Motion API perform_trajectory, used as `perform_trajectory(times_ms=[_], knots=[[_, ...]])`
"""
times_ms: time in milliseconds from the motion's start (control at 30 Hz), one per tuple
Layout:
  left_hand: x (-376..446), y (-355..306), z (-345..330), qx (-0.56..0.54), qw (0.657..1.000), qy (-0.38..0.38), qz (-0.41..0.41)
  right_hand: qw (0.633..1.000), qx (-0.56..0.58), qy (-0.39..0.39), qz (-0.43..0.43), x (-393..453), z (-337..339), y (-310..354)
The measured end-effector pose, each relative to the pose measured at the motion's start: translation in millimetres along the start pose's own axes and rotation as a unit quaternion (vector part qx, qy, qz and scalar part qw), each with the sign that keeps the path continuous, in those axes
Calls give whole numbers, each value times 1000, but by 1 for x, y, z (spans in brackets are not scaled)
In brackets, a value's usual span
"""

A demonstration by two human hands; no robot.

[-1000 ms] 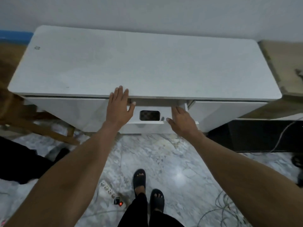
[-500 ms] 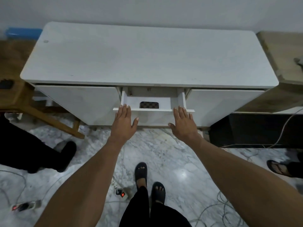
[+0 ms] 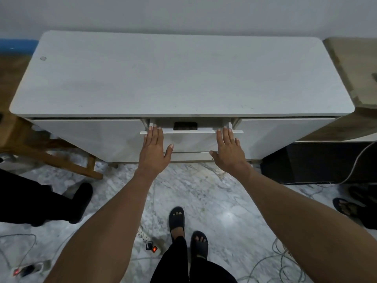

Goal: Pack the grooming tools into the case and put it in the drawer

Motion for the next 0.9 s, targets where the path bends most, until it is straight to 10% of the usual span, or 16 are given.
perform_trajectory(times_ms=[900], knots=[[18,12,10,-12,999,36,29,996,85,3,-31,17,23,-2]])
Point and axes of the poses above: each hand's wrist, its own x-axis towards the middle knuckle, its own z-axis out of the back of the hand, y = z × x, the point moved 10 cm from there along x, towards the middle knuckle, and after that the axes turned 6 degrees about z, right-handed, at the moved point
